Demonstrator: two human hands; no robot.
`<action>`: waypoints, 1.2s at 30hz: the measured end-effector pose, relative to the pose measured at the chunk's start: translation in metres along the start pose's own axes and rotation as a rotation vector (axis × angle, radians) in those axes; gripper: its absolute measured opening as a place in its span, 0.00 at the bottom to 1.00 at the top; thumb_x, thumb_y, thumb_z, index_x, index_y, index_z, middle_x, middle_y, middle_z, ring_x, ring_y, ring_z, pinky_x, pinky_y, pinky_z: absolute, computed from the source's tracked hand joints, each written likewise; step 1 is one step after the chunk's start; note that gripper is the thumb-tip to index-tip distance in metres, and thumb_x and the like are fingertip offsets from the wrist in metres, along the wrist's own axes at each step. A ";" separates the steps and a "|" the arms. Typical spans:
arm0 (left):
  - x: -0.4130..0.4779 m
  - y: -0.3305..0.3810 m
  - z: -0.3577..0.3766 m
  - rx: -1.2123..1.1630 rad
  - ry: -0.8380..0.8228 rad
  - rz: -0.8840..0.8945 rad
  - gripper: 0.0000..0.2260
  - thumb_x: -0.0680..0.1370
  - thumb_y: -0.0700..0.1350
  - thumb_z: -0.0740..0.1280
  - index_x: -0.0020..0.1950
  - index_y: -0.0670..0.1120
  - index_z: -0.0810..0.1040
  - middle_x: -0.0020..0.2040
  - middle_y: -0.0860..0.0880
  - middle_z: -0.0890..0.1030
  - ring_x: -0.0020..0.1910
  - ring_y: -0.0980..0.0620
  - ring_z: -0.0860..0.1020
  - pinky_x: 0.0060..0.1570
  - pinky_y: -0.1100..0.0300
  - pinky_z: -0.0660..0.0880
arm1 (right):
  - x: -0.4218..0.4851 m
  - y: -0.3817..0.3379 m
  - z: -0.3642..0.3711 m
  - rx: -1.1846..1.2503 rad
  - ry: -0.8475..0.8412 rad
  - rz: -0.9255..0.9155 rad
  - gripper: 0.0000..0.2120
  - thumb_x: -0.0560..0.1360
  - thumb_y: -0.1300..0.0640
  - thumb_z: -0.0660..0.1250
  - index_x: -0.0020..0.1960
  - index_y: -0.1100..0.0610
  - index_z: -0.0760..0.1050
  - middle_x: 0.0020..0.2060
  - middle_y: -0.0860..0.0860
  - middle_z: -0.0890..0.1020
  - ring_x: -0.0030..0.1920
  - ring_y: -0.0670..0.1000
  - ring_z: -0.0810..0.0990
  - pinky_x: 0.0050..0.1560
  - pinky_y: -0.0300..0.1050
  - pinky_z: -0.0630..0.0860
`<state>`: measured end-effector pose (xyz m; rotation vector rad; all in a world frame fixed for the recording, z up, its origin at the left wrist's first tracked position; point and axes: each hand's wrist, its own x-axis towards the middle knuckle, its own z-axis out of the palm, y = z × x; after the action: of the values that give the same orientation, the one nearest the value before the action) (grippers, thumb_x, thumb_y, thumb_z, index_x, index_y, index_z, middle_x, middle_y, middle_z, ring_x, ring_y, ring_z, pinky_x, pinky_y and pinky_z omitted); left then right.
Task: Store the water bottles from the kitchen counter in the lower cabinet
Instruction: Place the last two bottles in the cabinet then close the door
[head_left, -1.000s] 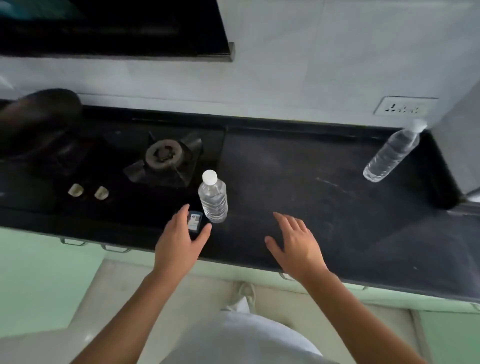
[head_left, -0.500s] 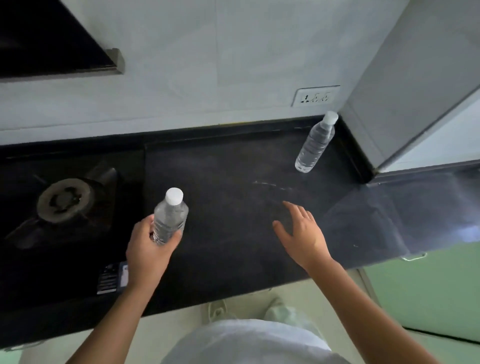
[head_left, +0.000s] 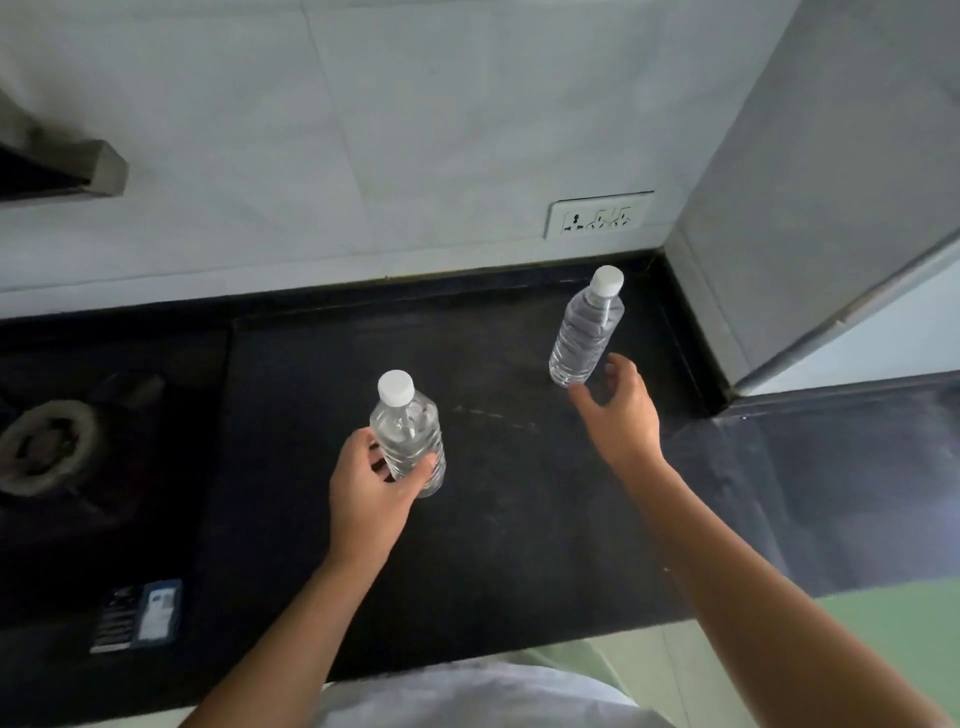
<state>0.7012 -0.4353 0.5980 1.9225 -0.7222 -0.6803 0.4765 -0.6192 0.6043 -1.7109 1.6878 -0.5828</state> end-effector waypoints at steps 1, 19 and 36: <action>-0.003 0.003 0.010 -0.003 0.009 -0.015 0.22 0.67 0.47 0.82 0.57 0.53 0.77 0.56 0.54 0.83 0.56 0.56 0.83 0.56 0.50 0.82 | 0.013 0.002 -0.002 0.022 -0.010 -0.006 0.29 0.74 0.42 0.72 0.69 0.52 0.68 0.60 0.46 0.77 0.63 0.49 0.76 0.58 0.46 0.72; -0.077 0.016 0.019 -0.006 0.273 -0.234 0.25 0.68 0.44 0.82 0.62 0.54 0.77 0.57 0.59 0.83 0.56 0.57 0.83 0.57 0.59 0.79 | 0.020 0.010 -0.007 -0.019 -0.392 -0.198 0.28 0.61 0.34 0.75 0.57 0.45 0.75 0.45 0.42 0.84 0.46 0.48 0.84 0.50 0.55 0.82; -0.371 -0.102 -0.157 -0.096 0.739 -0.460 0.20 0.68 0.50 0.82 0.54 0.56 0.77 0.51 0.60 0.84 0.51 0.59 0.83 0.49 0.62 0.77 | -0.327 -0.050 0.075 -0.212 -0.921 -0.599 0.28 0.63 0.39 0.78 0.59 0.42 0.74 0.45 0.40 0.84 0.47 0.45 0.82 0.52 0.48 0.81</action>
<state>0.5844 -0.0378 0.6281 2.0598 0.2144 -0.2145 0.5424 -0.2872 0.6316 -2.1635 0.5979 0.1701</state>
